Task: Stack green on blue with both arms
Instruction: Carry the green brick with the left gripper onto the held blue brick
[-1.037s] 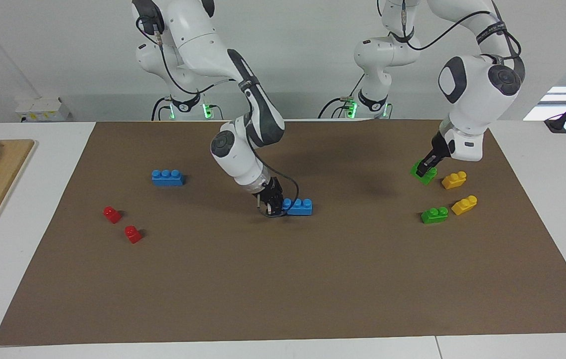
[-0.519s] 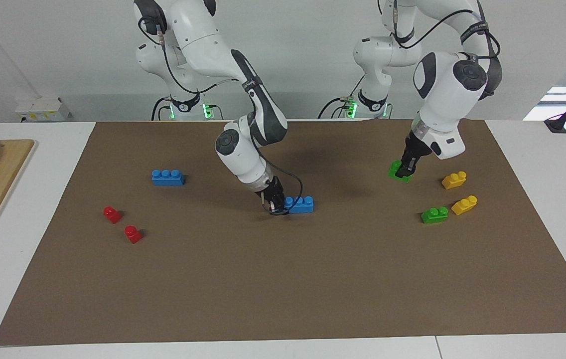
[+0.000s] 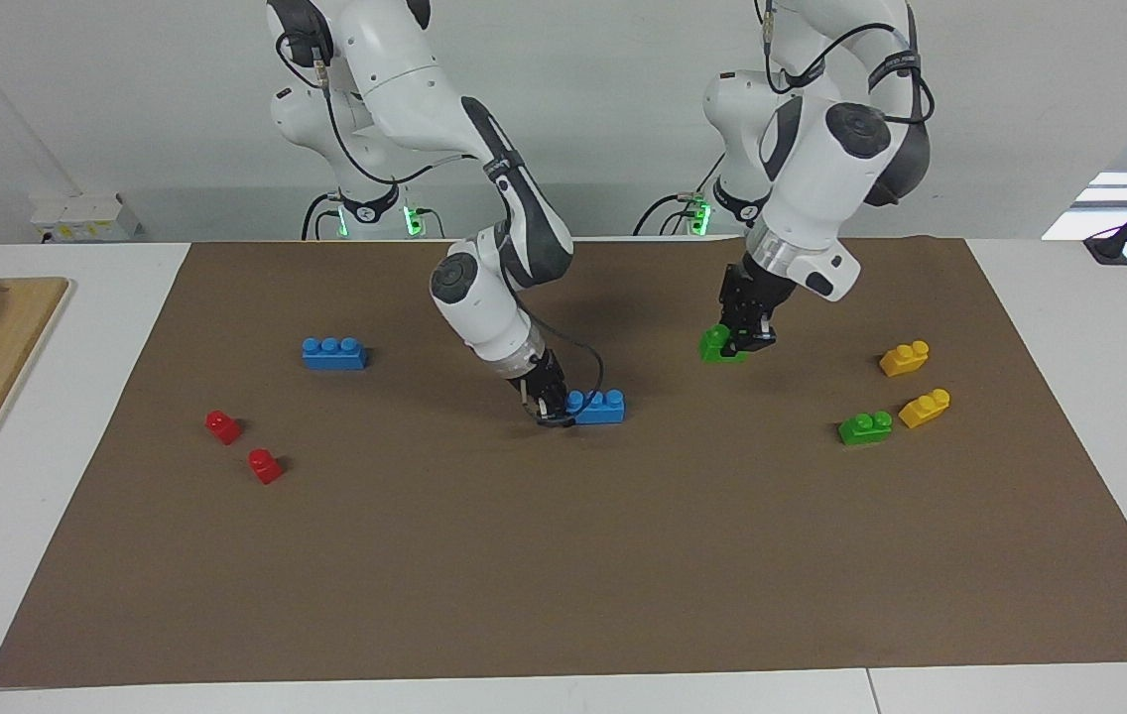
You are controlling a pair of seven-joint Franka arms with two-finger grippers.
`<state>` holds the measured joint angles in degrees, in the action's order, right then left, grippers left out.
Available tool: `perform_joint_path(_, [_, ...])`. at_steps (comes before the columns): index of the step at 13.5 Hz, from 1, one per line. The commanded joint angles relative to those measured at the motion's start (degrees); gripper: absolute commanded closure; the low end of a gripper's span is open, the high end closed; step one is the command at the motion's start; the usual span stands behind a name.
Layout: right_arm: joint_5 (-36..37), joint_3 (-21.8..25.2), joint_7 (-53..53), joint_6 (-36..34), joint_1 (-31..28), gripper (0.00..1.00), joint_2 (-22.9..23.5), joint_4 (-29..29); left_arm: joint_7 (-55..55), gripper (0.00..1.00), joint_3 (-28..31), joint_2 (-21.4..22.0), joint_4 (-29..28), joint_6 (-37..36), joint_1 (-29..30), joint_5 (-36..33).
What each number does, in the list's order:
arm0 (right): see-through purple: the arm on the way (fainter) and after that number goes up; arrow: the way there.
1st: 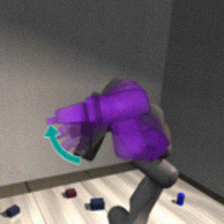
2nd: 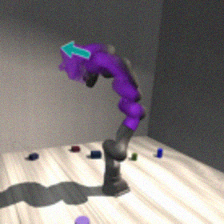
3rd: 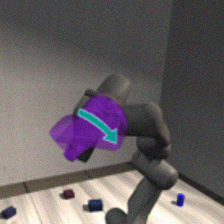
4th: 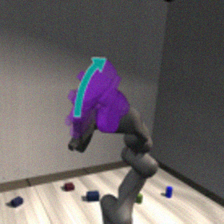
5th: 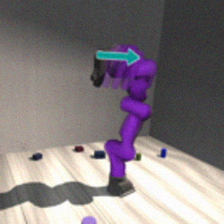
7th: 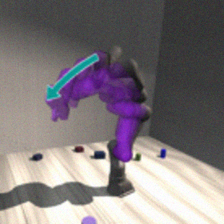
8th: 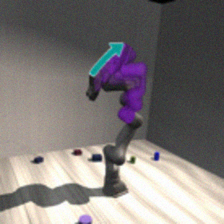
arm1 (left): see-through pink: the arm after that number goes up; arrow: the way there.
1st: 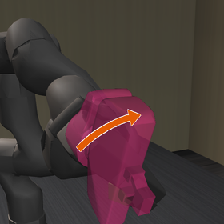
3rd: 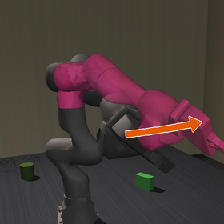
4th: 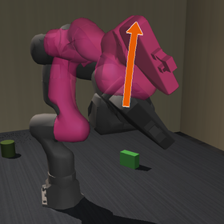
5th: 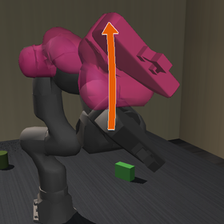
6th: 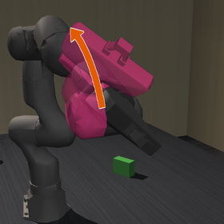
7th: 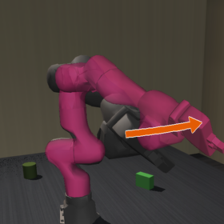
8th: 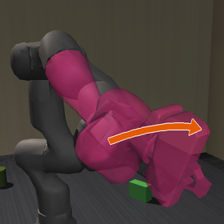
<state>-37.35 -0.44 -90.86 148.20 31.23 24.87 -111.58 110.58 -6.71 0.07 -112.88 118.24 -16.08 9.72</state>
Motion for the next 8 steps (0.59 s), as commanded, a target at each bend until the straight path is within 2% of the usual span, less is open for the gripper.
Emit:
perform_joint_path(1, [-1.85,0.17,2.44,2.09,0.41,1.00,0.18,-1.98,9.09,1.00,0.47,-6.37,6.35,0.06,-4.64,0.21])
perform_joint_path(4, [-1.85,0.17,2.44,2.09,0.23,1.00,0.18,-1.98,16.49,1.00,0.38,-10.17,7.32,2.16,-9.05,-3.30])
perform_joint_path(8, [-1.85,0.17,2.44,2.09,0.14,1.00,0.18,-1.98,21.16,1.00,0.38,-14.03,8.46,4.55,-11.51,-3.40])
